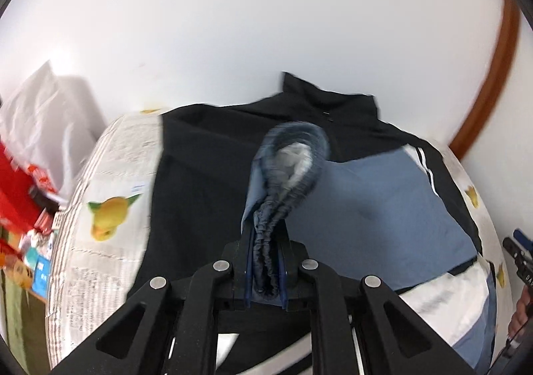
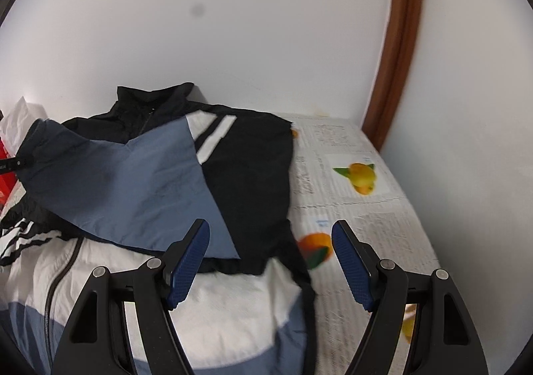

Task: Fold large clothes
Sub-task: 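Lay the sleeve flat along the jacket and open the left tool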

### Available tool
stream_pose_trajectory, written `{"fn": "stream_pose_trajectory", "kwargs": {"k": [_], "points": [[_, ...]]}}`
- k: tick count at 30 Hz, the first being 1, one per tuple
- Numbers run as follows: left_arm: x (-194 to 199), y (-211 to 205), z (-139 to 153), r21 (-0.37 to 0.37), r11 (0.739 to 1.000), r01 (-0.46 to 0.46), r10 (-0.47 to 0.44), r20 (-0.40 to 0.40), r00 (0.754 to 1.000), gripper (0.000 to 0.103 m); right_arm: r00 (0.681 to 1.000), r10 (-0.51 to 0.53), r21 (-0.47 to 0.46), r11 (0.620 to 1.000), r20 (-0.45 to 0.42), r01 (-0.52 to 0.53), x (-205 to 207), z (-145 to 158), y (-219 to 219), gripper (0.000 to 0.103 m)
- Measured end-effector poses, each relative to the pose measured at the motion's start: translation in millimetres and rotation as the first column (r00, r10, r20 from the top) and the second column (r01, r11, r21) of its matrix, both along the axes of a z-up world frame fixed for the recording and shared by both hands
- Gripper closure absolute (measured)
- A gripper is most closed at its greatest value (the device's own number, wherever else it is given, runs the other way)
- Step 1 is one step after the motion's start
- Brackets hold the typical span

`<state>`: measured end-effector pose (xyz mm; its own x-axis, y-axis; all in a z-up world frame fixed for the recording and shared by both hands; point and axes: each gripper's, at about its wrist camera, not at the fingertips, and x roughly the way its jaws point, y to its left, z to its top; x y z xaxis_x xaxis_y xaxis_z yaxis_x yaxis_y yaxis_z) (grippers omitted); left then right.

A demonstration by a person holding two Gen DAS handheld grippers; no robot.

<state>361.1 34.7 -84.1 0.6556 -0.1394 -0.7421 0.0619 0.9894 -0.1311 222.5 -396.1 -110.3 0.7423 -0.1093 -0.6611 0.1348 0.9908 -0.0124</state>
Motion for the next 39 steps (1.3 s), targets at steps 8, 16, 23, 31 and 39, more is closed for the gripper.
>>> {"fn": "stream_pose_trajectory", "kwargs": {"k": [8,16,23,31,39], "points": [[10.7,45.0,-37.6,-0.061,0.994,-0.094,0.088,-0.104,0.991,0.092,0.999,-0.002,0.022,1.0,-0.047,0.003,32.4,-29.0,8.0,0.028],[14.9,52.1,-60.7,-0.02,0.989,-0.149,0.144,-0.169,0.975,0.08,0.991,-0.048,-0.003,0.999,-0.127,0.048,49.7,-61.0,5.2,0.028],[-5.0,53.5,-40.3,0.012,0.986,-0.166,0.166,-0.113,0.98,0.079,0.99,-0.101,-0.04,0.994,-0.097,0.097,29.1,-45.7,-5.3,0.028],[-45.1,53.2,-12.1,0.047,0.987,-0.153,0.156,-0.047,0.987,0.079,0.987,-0.103,0.018,0.994,-0.126,0.106,-17.4,-28.7,-25.3,0.028],[-104.9,59.4,8.5,0.059,0.988,-0.141,0.141,0.008,0.99,0.079,0.989,-0.061,0.08,0.994,-0.136,0.073,-71.9,-29.2,-27.8,0.029]]}}
